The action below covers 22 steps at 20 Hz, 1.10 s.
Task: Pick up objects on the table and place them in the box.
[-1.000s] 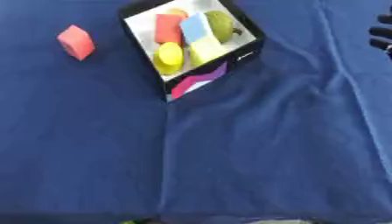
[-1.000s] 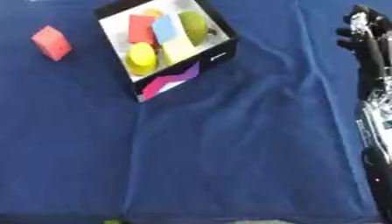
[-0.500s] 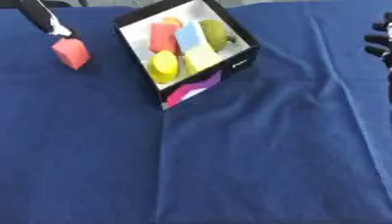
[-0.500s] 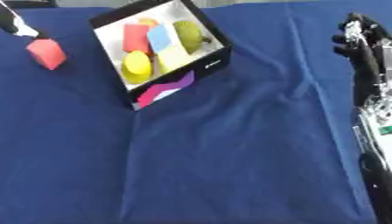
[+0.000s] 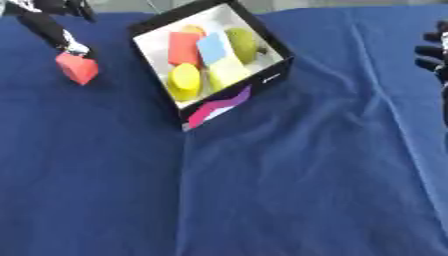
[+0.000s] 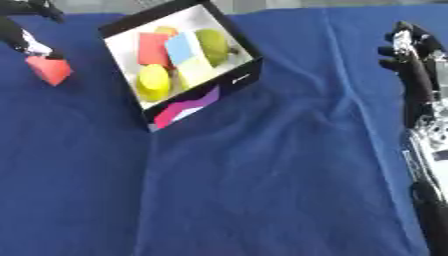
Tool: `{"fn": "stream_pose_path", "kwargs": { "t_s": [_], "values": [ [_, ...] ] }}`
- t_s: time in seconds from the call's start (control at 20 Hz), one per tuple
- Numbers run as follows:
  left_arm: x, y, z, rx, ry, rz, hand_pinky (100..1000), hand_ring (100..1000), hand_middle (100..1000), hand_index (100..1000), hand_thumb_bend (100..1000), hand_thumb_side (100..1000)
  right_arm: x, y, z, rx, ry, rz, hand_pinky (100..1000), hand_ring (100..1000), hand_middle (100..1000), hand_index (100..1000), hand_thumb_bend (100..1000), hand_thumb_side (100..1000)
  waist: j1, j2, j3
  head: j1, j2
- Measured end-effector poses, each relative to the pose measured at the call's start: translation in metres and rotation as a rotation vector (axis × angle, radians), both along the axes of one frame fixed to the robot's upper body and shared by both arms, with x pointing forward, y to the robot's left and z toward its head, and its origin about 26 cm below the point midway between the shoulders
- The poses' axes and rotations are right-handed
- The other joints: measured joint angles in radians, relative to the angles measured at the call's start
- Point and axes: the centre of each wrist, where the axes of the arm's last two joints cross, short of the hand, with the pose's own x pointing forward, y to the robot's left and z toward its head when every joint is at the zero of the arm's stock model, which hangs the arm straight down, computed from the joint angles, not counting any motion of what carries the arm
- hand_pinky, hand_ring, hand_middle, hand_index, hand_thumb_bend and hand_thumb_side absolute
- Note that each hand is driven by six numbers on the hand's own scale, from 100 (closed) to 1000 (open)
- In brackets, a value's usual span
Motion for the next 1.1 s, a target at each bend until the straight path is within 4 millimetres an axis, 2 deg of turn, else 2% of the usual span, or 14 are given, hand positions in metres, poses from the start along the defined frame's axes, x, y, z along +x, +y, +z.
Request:
{"fn": "stream_pose_path", "kwargs": {
  "t_s": [0.15,0.35,0.5,0.7,0.75,0.85,1.1],
  "values": [
    [0.001,0.002,-0.001,0.022,-0.007,0.049,935,928,819,866,627,568,0.0,0.0,0.0,0.0,0.0,0.0,776,745,728,821,100,649,0.0,0.0,0.0,0.0,0.0],
    [0.002,0.003,-0.001,0.061,-0.013,0.096,945,939,835,876,650,593,0.0,0.0,0.0,0.0,0.0,0.0,776,744,727,820,100,648,0.0,0.0,0.001,0.001,0.0],
    [0.003,0.005,-0.003,0.083,-0.016,0.128,954,947,834,886,699,581,0.0,0.0,0.001,0.0,-0.003,0.001,775,743,726,820,100,650,0.0,0.0,0.0,0.001,0.0],
    [0.004,0.011,-0.006,0.093,-0.048,0.214,954,942,826,885,677,618,0.0,0.0,0.001,0.0,-0.004,0.001,774,741,724,819,100,652,0.0,0.003,-0.001,0.003,0.0],
    [0.005,0.013,-0.007,0.089,-0.052,0.235,948,930,814,878,629,655,0.0,0.0,0.001,0.001,-0.005,0.0,774,740,724,819,100,652,0.0,0.003,-0.001,0.004,0.0],
    [0.006,0.017,-0.011,0.068,-0.052,0.268,947,925,810,878,608,688,0.0,0.0,0.001,0.001,-0.007,0.0,774,740,724,819,100,654,0.0,0.004,-0.002,0.004,0.0],
    [0.01,0.022,-0.023,0.027,-0.031,0.331,946,921,802,874,639,732,0.0,0.001,0.003,0.002,-0.017,0.001,773,739,723,818,100,659,0.0,0.004,-0.008,0.008,0.0]
  ]
}}
